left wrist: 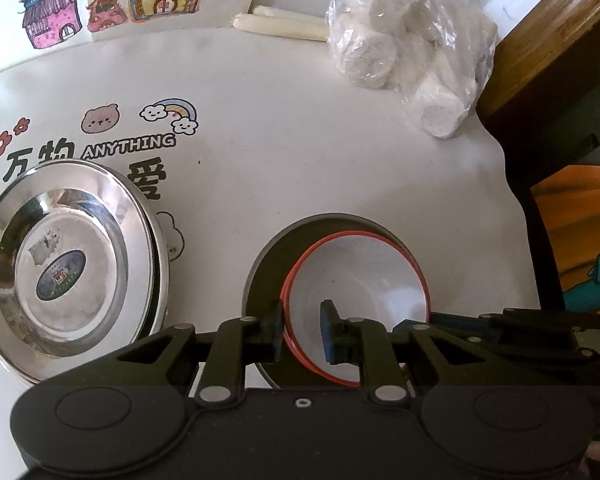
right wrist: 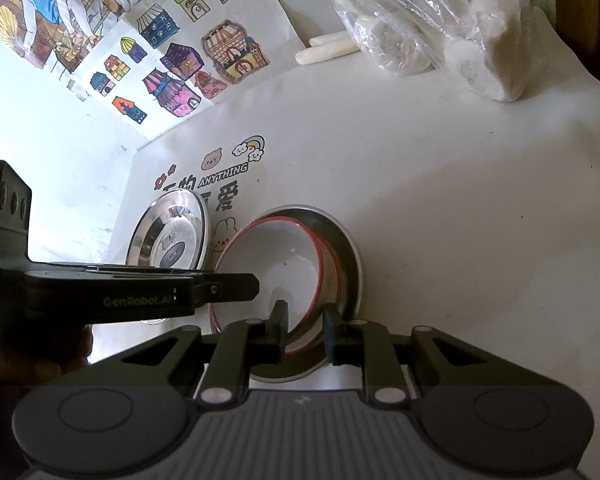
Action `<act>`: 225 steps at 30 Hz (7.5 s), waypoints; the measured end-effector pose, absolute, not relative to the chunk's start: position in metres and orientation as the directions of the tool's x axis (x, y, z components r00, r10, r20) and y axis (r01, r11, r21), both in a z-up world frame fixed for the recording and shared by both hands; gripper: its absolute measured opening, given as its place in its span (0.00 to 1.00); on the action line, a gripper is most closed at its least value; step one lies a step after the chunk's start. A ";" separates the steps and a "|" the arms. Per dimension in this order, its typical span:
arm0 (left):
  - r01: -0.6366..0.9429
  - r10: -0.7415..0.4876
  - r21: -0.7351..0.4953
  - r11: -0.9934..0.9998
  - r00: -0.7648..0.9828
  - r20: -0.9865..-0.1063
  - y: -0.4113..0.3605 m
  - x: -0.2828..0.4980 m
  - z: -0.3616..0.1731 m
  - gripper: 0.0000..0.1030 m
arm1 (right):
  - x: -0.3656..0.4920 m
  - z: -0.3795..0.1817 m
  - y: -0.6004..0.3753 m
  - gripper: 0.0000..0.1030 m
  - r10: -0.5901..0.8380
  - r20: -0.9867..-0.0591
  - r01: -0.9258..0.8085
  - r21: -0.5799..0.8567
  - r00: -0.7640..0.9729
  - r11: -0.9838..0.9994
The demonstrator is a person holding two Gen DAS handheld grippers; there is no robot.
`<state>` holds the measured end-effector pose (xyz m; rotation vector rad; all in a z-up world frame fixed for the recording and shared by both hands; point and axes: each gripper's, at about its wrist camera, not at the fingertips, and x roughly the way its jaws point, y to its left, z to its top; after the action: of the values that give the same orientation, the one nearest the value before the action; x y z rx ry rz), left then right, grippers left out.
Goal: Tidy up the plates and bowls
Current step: 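Lower the second white bowl into the first white bowl, then open both grippers and withdraw from the bowl stack, then move both grippers to the rim of the stainless bowl, then close both grippers on the stainless bowl rim, then lift the stainless bowl with nested white bowls over the plate stack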
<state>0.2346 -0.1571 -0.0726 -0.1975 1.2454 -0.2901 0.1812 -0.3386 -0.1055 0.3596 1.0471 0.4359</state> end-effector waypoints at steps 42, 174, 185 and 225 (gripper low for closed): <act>0.269 -0.375 -0.289 0.919 0.366 -0.852 -0.097 0.233 -0.044 0.99 | 0.127 -0.080 -0.336 1.00 0.265 -0.739 0.131 0.431 0.620 0.893; 0.497 -0.345 -0.206 0.843 0.206 -0.916 -0.152 0.272 -0.094 0.08 | 0.167 -0.126 -0.311 0.27 0.344 -0.840 -0.019 0.371 0.421 0.928; 0.499 -0.369 -0.221 0.838 0.218 -0.904 -0.150 0.268 -0.087 0.07 | 0.162 -0.123 -0.313 0.27 0.342 -0.837 -0.004 0.377 0.426 0.926; 0.345 -0.350 -0.223 0.912 0.370 -0.861 -0.077 0.248 -0.048 0.07 | 0.177 -0.089 -0.257 0.27 0.400 -0.795 -0.180 0.358 0.457 0.916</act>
<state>0.2481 -0.0774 -0.0481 -0.0055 1.1058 -0.4456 0.1766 -0.2573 -0.0894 0.2358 1.0381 0.3613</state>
